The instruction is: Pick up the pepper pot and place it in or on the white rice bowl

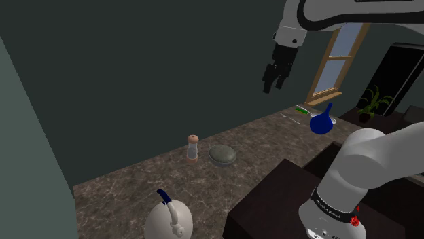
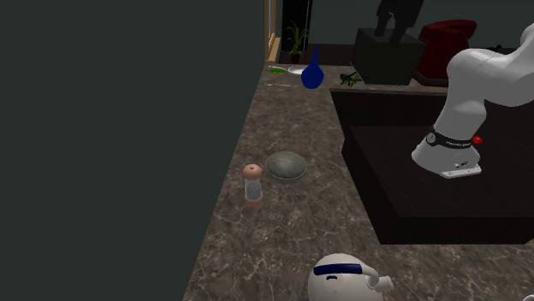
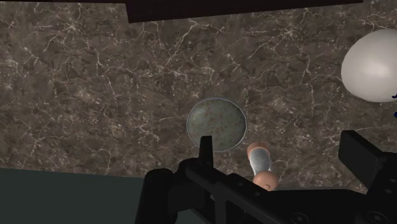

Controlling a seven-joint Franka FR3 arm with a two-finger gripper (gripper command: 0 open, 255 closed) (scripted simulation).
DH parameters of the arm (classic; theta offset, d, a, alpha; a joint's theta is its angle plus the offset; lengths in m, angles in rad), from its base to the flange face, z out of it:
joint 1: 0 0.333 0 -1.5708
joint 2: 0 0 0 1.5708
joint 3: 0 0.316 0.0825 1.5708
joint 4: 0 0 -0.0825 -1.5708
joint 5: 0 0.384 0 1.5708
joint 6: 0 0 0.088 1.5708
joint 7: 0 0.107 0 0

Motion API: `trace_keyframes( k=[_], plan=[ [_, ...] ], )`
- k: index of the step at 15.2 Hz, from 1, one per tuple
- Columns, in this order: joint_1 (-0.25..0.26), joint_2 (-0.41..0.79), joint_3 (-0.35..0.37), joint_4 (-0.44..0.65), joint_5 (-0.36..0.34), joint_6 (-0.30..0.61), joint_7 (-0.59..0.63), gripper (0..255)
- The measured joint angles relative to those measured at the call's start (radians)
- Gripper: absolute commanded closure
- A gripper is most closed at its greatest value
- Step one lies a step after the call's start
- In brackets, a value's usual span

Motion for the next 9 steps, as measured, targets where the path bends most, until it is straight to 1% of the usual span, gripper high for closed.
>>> trace_keyframes(
  k=[1, 3, 9],
  plan=[
    [0.000, 0.000, 0.000, 0.000, 0.000, 0.000, 0.000, 0],
    [0.002, 0.026, 0.009, -0.012, 0.001, 0.037, 0.010, 0],
    [0.005, 0.178, 0.048, -0.049, -0.007, 0.226, 0.056, 0]
  ],
)
